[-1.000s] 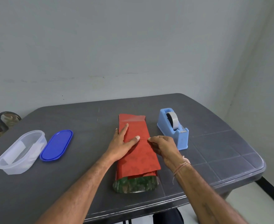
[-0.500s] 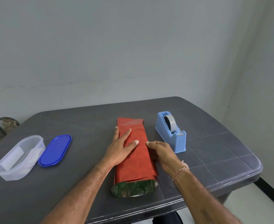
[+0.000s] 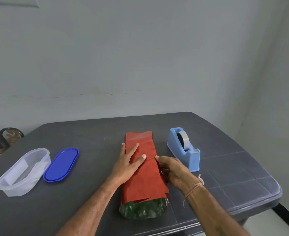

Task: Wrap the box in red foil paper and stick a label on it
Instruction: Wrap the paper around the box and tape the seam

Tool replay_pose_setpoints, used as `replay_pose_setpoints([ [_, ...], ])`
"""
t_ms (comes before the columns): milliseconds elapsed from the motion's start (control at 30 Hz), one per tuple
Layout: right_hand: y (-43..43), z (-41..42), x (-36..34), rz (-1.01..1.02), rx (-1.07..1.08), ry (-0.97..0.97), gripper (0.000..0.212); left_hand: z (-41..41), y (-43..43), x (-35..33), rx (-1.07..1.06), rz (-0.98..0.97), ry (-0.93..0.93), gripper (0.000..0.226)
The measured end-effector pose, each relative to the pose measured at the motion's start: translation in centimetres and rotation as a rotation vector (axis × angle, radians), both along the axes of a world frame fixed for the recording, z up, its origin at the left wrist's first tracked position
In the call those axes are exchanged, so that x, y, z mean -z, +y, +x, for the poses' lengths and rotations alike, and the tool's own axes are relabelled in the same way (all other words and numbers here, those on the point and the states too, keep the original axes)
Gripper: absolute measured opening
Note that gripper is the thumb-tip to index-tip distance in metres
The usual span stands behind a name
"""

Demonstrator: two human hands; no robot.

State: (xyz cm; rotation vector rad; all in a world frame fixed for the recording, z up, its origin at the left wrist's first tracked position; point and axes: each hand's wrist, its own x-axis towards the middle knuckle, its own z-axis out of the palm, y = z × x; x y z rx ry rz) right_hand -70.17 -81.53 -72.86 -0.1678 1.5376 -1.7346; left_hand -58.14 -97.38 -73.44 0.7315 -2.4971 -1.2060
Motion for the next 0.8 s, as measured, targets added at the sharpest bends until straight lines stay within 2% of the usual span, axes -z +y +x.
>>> replay_pose_setpoints([
  [100, -0.6, 1.0, -1.8, -0.013, -0.012, 0.052, 0.013, 0.7, -0.4, 0.1, 0.001, 0.123, 0.094, 0.071],
  [300, -3.8, 3.1, -5.5, 0.132, -0.066, 0.519, 0.021, 1.9, -1.9, 0.9, -0.051, 0.308, 0.236, 0.059],
  [433, -5.9, 4.3, -5.9, 0.222, -0.105, 0.66, 0.023, 3.0, -3.2, 0.9, 0.036, 0.536, 0.362, 0.069],
  [533, -7.3, 5.2, -5.8, 0.297, -0.157, 0.791, 0.021, 3.7, -4.1, 0.7, 0.057, 0.622, 0.399, 0.069],
  [700, -7.4, 5.6, -5.2, 0.259, -0.205, 0.807, 0.011, 5.2, -4.5, 0.6, 0.002, 0.673, 0.358, 0.051],
  [800, -7.5, 5.7, -5.0, 0.239, -0.216, 0.839, 0.009, 5.5, -4.7, 0.4, 0.003, 0.664, 0.345, 0.052],
])
